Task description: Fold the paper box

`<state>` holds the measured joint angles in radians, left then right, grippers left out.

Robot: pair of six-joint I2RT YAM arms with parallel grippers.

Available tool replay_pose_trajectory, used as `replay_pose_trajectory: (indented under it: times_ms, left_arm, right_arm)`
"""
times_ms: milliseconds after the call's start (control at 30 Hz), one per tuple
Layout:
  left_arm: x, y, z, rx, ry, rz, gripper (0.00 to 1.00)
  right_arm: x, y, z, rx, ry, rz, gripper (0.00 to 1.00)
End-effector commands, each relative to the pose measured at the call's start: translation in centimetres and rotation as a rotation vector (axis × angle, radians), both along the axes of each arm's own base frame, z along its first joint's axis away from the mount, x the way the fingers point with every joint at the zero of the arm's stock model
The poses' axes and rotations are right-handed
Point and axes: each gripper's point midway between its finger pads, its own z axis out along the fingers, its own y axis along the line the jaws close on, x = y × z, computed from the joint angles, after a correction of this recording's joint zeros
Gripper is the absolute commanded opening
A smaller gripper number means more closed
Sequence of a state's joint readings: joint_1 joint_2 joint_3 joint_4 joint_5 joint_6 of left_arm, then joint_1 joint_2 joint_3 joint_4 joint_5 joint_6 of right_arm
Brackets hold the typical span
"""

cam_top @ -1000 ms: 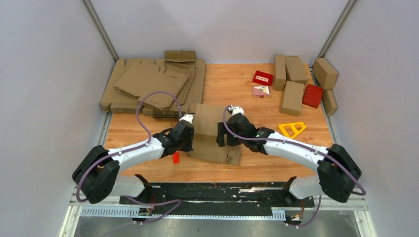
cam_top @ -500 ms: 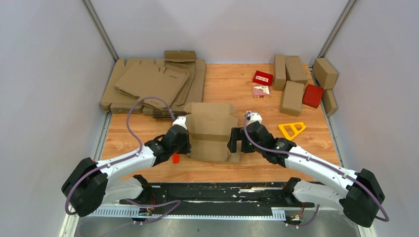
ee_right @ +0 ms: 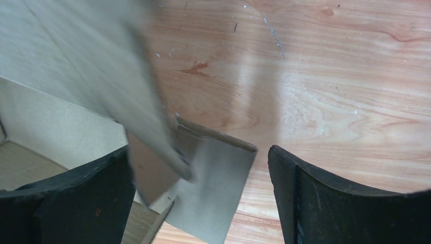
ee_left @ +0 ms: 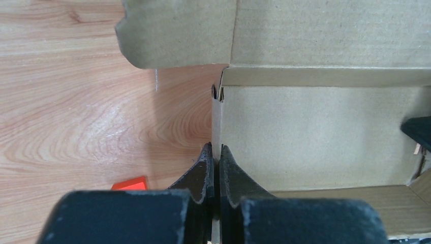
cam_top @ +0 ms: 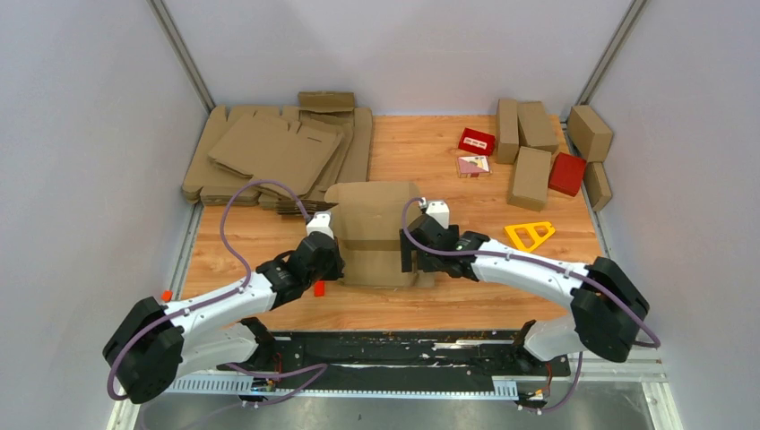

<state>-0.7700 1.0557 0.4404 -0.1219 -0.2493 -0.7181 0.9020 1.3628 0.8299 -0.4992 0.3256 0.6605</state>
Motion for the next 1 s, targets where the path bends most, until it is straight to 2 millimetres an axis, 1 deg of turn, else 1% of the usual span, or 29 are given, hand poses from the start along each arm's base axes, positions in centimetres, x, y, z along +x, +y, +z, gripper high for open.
replay_pose_trajectory:
  times_ms: [0, 133, 233, 400, 600, 667, 767, 867, 900, 967]
  left_arm:
    - [1.1, 0.2, 1.7, -0.024, -0.08, 0.079, 0.0]
    - [1.4, 1.1, 1.8, -0.006, -0.101, 0.128, 0.0]
    - [1.5, 1.7, 1.9, 0.008, -0.11, 0.154, 0.0]
    - [1.6, 2.3, 1.7, 0.036, -0.113, 0.17, 0.0]
    - [1.6, 2.4, 1.3, 0.066, -0.101, 0.17, 0.0]
    - [1.6, 2.3, 1.1, 0.07, -0.096, 0.167, 0.0]
    - [1.7, 1.9, 1.1, 0.056, -0.094, 0.15, 0.0]
    - [1.6, 1.5, 1.0, 0.055, -0.087, 0.131, 0.0]
    - [1.6, 1.4, 1.0, 0.056, -0.084, 0.126, 0.0]
    - [1.6, 1.2, 0.9, 0.061, -0.078, 0.115, 0.0]
  right_arm:
    - [1.0, -0.1, 0.4, -0.115, -0.045, -0.037, 0.92]
    - [1.4, -2.0, 0.1, -0.247, -0.068, -0.08, 0.88]
    - [1.5, -3.2, 0.2, -0.302, -0.08, -0.098, 0.86]
    - [1.5, -4.1, 0.8, -0.328, -0.1, -0.111, 0.85]
    - [1.5, -4.6, 2.0, -0.32, -0.125, -0.117, 0.84]
    - [1.4, -4.1, 2.4, -0.288, -0.13, -0.095, 0.84]
    - [1.0, -1.3, 3.3, -0.132, -0.143, 0.04, 0.84]
    - [0.2, 1.3, 5.1, 0.035, -0.181, 0.177, 0.84]
    - [0.0, 1.7, 6.1, 0.079, -0.203, 0.203, 0.85]
    - [-0.1, 2.0, 7.3, 0.125, -0.232, 0.24, 0.87]
